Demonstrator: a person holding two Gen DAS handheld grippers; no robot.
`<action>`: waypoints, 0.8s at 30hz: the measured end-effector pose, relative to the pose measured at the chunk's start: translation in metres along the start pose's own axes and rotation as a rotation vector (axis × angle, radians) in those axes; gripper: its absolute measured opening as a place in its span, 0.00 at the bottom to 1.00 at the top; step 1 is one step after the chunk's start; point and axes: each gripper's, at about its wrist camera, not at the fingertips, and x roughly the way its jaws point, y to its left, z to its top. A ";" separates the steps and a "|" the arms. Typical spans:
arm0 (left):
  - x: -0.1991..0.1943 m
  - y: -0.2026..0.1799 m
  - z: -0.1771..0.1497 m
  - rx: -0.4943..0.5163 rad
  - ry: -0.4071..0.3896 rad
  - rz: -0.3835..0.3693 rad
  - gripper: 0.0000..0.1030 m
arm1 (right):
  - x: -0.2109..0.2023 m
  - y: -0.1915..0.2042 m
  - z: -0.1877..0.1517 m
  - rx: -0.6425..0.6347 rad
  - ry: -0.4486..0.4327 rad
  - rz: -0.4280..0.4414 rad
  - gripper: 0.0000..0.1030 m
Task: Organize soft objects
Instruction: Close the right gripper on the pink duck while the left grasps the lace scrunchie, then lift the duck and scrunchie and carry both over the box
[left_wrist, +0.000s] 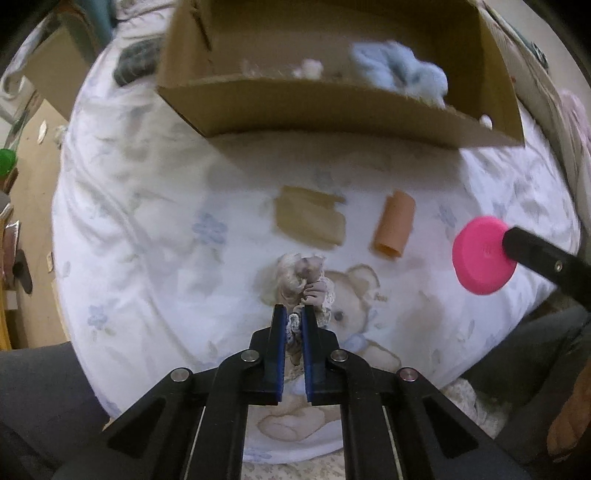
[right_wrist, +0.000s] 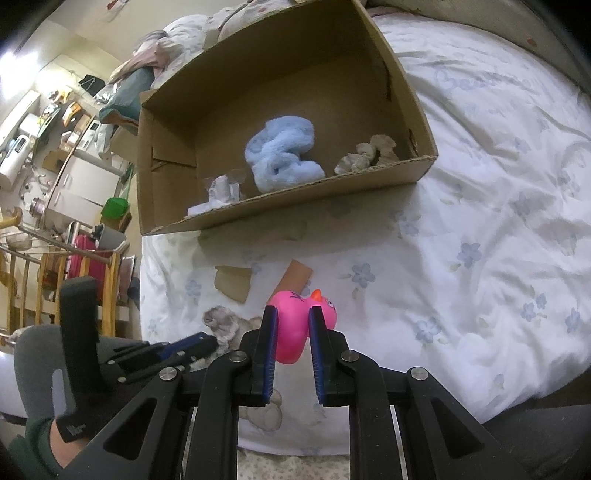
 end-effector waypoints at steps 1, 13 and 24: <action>-0.002 0.003 -0.001 -0.006 -0.007 -0.002 0.07 | 0.000 0.001 0.000 -0.004 -0.002 -0.001 0.18; -0.048 0.033 0.001 -0.110 -0.096 -0.021 0.07 | -0.012 0.008 -0.001 -0.032 -0.022 0.023 0.17; -0.126 0.036 0.020 -0.118 -0.277 -0.063 0.07 | -0.055 0.027 0.009 -0.096 -0.096 0.064 0.17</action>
